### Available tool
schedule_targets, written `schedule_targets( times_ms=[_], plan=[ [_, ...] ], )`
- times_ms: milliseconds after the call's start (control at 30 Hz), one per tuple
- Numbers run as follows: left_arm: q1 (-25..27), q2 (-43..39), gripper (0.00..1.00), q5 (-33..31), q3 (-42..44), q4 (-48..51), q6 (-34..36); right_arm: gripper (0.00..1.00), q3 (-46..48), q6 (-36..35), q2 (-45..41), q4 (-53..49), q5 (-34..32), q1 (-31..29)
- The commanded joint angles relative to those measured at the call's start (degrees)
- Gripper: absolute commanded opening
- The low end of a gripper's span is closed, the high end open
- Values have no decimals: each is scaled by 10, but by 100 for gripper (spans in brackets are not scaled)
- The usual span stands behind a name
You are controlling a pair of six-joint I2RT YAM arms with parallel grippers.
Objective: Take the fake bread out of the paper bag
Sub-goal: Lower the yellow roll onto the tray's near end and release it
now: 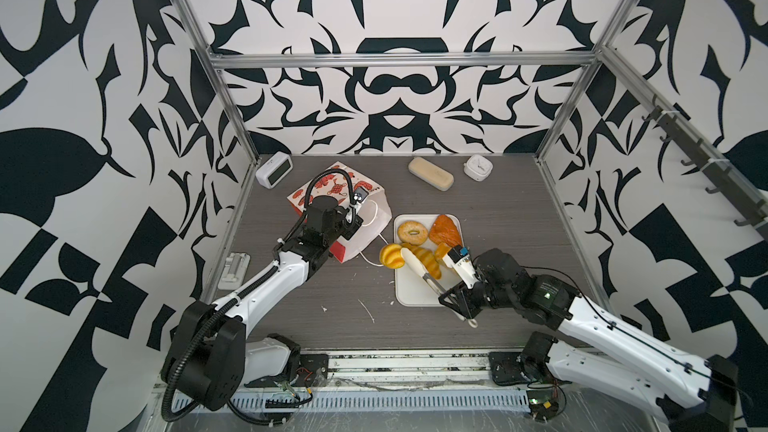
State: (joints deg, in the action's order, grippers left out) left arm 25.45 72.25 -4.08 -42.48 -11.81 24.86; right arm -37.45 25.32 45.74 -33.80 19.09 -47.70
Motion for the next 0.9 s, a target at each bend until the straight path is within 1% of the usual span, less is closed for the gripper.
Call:
schedule_targets(
  times_ms=[0,200,300,633,867],
  plan=[
    [-3,2,0,-4,11,-24,-7,7,2,-3,-34,-26,12,1],
    [-4,3,0,-6,13,-31,-7,7,22,21,-89,-58,23,1],
    [-5,3,0,-8,12,-31,-6,7,26,35,-99,-75,23,1],
    [-6,-1,0,-15,21,-38,-3,7,26,65,-103,-95,2,0],
    [-8,-1,0,-12,28,-52,-5,7,25,76,-88,-125,5,0]
  ],
)
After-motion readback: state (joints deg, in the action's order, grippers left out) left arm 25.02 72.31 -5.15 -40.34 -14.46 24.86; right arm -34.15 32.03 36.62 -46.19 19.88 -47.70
